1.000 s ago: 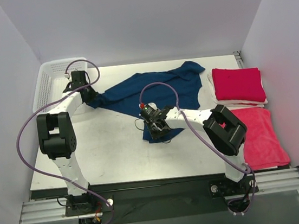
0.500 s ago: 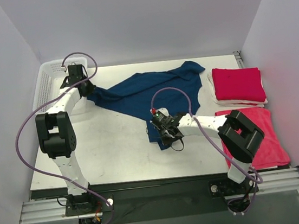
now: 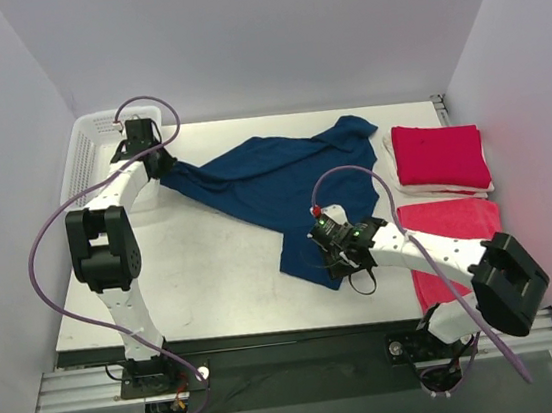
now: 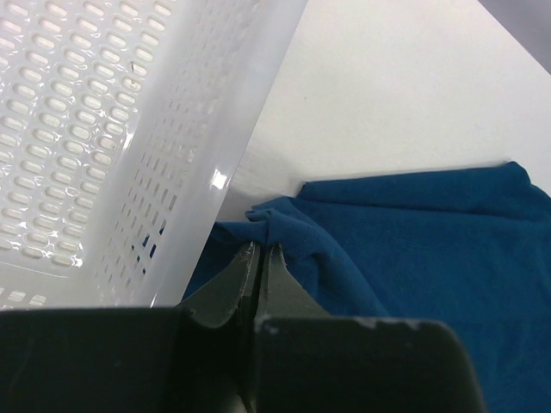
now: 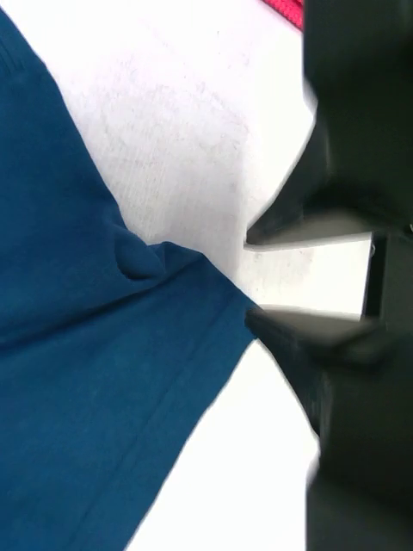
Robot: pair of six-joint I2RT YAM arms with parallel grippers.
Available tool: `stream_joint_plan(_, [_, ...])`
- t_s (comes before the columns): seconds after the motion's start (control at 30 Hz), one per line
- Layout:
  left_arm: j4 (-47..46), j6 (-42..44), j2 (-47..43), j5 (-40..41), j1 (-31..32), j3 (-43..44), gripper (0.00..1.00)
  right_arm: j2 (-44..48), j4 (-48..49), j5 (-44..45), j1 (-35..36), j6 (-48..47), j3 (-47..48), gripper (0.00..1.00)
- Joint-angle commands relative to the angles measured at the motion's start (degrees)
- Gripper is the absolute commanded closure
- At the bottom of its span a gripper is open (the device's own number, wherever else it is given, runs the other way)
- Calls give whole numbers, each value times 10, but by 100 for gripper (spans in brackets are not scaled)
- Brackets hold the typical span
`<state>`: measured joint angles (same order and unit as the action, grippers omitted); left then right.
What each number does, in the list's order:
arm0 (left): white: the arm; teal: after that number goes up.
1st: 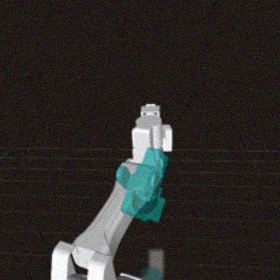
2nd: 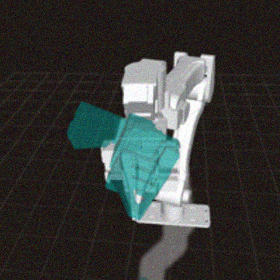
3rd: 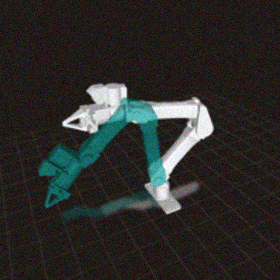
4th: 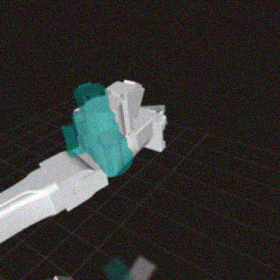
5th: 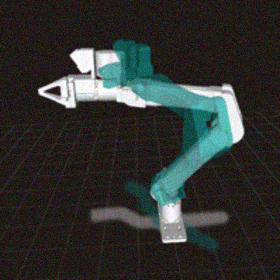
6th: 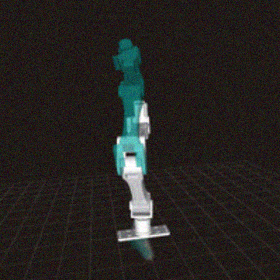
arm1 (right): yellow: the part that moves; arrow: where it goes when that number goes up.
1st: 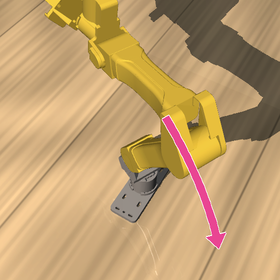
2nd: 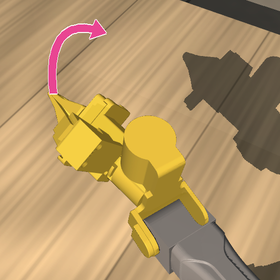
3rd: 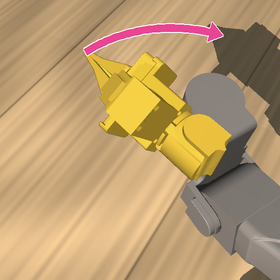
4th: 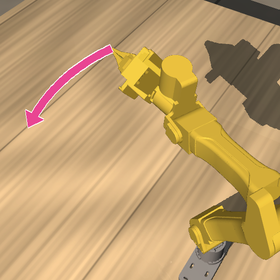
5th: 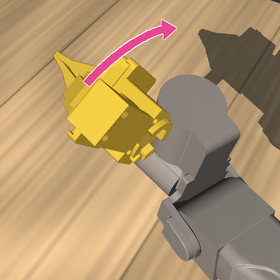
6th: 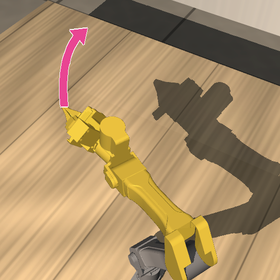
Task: Fold and stack the t-shirts
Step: Flatten out the tshirt
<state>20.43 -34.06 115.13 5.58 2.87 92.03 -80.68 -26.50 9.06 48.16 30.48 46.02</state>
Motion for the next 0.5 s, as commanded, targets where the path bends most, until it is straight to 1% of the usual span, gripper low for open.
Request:
stream_joint_plan(0.0, [-7, 4, -5, 5, -5, 14, 100, 46, -32, 31, 10, 8, 14, 59])
stream_joint_plan(0.1, [-9, 4, -10, 6, -4, 8, 100, 47, -32, 29, 9, 13, 16, 53])
stream_joint_plan(0.13, [-8, 4, -11, 6, -5, 6, 100, 43, -32, 28, 10, 15, 14, 53])
stream_joint_plan(0.37, [-10, 6, -18, 5, -5, -4, 100, 14, -5, 2, 17, 30, -8, 52])
stream_joint_plan(0.47, [-10, 5, -18, 6, -4, -6, 100, 5, 19, -11, 17, 31, -23, 53])
